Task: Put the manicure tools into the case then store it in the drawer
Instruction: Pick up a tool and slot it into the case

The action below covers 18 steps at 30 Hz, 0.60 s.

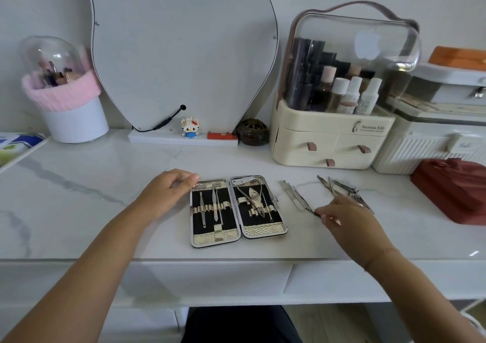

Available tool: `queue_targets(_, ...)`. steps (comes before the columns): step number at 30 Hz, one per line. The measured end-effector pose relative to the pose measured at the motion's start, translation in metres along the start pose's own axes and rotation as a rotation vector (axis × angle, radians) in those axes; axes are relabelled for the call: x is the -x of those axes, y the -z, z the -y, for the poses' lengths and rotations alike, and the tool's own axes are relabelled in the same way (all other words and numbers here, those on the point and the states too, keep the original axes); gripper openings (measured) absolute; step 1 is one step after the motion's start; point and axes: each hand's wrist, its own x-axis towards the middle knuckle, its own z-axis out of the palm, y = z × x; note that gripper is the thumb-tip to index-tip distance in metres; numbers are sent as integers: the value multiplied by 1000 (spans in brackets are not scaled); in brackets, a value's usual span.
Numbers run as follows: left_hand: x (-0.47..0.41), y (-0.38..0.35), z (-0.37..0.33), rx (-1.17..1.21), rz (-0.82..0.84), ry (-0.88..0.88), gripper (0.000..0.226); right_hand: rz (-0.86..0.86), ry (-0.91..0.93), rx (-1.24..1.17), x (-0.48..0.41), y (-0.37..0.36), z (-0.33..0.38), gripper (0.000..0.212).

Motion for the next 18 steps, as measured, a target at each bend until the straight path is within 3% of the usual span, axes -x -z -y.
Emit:
queue_targets(4,0,-1,0,-17,-1,8,70,-134,139,7,29,-12,-8,19)
queue_targets(6,0,1,0,-16,5,12,80,-147,146,52,39,-11,-10,17)
queue_targets(8,1,1,-2,-4,1,13,84,-109,125,93,49,-8,-9,28)
queue_targets(10,2,0,-3,2,-7,17,74,-57,117,120,58,-5,-9,45)
queue_targets(13,3,-1,-5,-3,-18,31,61,-57,163,84,69,-3,-11,47)
queue_targets(18,4,2,-5,-2,-21,58,90,-166,189,-78,73,-5,-17,31)
